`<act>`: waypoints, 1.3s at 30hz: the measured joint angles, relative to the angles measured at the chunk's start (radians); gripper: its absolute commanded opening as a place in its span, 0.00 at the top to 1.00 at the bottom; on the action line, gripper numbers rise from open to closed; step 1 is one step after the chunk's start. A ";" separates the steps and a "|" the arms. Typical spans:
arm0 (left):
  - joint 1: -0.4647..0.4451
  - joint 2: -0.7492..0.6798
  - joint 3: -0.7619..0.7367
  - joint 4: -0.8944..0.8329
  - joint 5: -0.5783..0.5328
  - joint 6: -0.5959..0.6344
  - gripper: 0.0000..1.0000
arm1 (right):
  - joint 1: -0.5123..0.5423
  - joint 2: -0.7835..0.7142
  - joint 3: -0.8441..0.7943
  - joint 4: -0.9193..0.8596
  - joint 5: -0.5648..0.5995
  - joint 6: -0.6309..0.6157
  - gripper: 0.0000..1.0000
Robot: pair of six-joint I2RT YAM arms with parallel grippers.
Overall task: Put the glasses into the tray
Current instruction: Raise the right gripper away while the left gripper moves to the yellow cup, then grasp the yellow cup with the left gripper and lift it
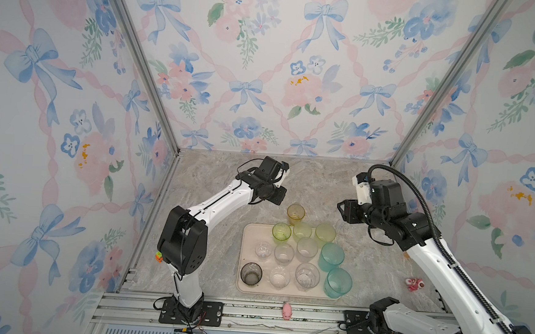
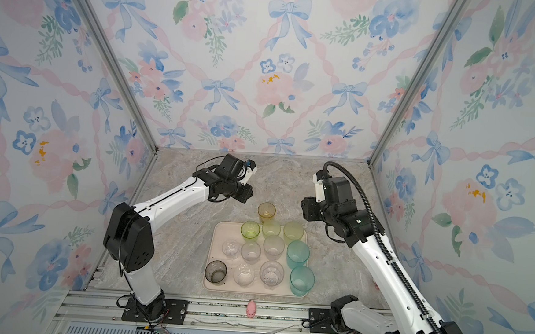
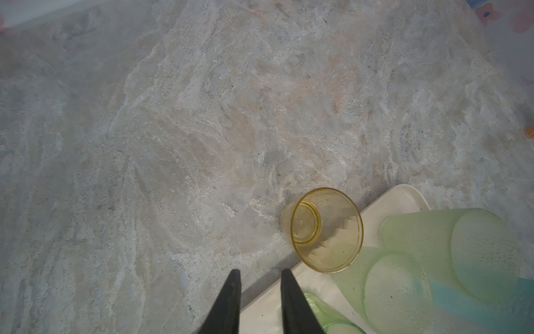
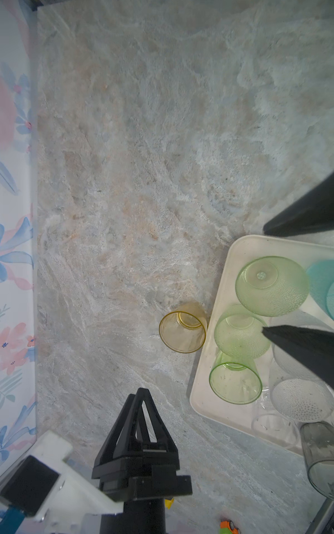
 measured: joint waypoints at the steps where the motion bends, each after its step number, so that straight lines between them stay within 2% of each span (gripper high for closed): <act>1: -0.010 0.023 0.019 -0.008 -0.003 0.004 0.74 | -0.003 0.002 -0.005 0.005 -0.004 0.000 0.47; 9: -0.058 0.111 0.082 -0.060 -0.022 0.021 0.67 | -0.019 0.022 -0.020 0.029 -0.033 -0.001 0.47; 13: -0.063 0.126 0.116 -0.076 -0.029 0.025 0.67 | -0.031 0.022 -0.030 0.036 -0.044 -0.001 0.47; 25: -0.068 0.237 0.177 -0.108 -0.029 0.031 0.74 | -0.062 0.015 -0.064 0.051 -0.067 -0.005 0.47; 39: -0.069 0.275 0.207 -0.134 -0.017 0.032 0.82 | -0.085 0.001 -0.083 0.052 -0.086 -0.012 0.47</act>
